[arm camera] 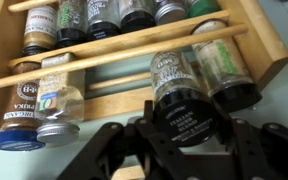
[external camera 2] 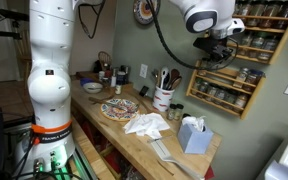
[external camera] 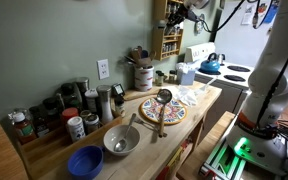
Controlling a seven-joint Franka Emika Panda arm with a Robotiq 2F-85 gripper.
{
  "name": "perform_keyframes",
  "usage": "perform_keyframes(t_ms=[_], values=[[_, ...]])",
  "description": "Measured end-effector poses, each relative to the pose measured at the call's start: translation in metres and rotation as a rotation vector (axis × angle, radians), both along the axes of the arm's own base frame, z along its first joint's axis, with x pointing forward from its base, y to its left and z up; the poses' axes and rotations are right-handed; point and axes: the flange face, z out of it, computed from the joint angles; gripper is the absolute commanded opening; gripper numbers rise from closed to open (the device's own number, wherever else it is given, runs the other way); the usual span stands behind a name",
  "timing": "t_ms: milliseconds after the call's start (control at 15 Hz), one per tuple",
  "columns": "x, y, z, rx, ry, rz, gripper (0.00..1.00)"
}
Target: Place the gray spice bottle on the top shelf of the bottom spice rack
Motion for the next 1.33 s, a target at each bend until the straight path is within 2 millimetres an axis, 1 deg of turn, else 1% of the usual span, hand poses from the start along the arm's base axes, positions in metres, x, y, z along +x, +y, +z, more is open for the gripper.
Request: perform_keyframes(t_ms=[400,933,1133,1333], values=[[0.017,0.003,-0.012,-0.016,0.023,0.016,0.3],[0.026,0.005,-0.007,-0.095,0.106,0.047,0.3],[0.032,0.009,-0.005,-0.092,0.138,0.079,0.3],[0.037,0.008,-0.006,-0.087,0.15,0.087,0.3]])
